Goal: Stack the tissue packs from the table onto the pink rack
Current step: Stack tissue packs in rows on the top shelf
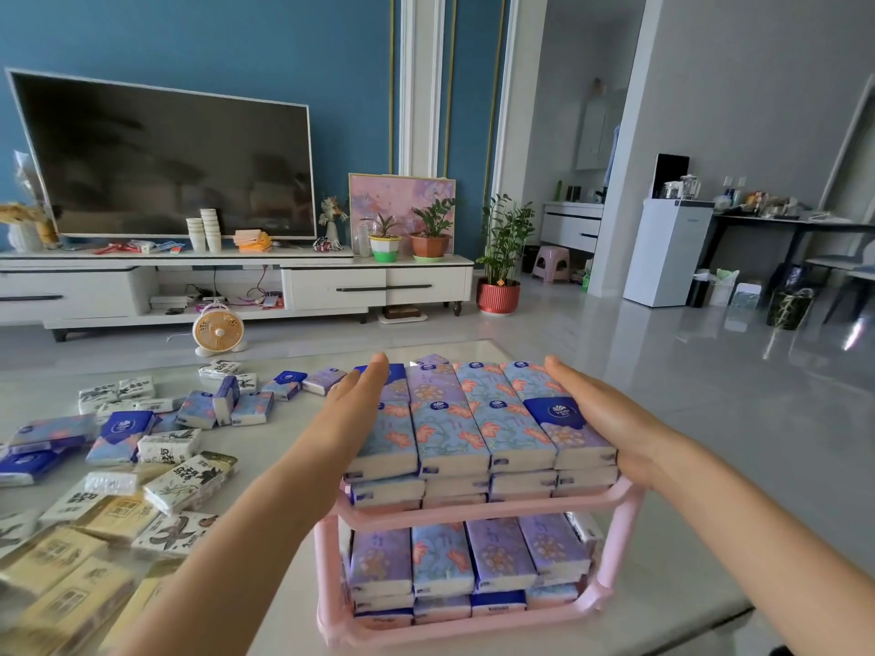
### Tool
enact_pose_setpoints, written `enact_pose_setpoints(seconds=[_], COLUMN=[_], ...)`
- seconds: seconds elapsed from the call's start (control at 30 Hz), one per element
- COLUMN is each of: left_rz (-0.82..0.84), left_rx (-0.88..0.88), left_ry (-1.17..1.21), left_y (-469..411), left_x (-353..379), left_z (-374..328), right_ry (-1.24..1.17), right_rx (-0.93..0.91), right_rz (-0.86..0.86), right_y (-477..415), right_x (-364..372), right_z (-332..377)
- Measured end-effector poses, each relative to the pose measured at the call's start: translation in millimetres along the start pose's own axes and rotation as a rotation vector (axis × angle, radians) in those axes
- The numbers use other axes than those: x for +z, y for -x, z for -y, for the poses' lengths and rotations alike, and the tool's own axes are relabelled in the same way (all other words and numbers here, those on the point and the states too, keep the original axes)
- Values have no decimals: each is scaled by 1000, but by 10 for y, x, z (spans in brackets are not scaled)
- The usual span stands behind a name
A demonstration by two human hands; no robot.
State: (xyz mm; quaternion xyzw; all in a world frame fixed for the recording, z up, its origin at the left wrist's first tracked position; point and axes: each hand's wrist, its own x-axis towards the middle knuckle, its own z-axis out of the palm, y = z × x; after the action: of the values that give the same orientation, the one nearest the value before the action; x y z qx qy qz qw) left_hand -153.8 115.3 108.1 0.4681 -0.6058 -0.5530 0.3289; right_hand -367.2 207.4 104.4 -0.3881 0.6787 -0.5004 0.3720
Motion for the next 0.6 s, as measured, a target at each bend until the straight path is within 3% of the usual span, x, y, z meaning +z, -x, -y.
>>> enact_pose_setpoints(seconds=[0.3,0.43,0.53,0.6], left_rz=[131,254,276,288], left_rx=[-41,32,133,223], left_ry=[66,116,-83,-310], left_y=[-143,-9,208,347], left_x=[-128,-301,-358,-419], left_z=[125,210,125,91], right_ry=[-91,-132,-36,242], right_rx=[48,31,-118,-302], right_rz=[24,39,-101,-182], right_y=[-37,49,209,312], right_x=[-76,-70,-46,-41], right_z=[-16,23,107,151])
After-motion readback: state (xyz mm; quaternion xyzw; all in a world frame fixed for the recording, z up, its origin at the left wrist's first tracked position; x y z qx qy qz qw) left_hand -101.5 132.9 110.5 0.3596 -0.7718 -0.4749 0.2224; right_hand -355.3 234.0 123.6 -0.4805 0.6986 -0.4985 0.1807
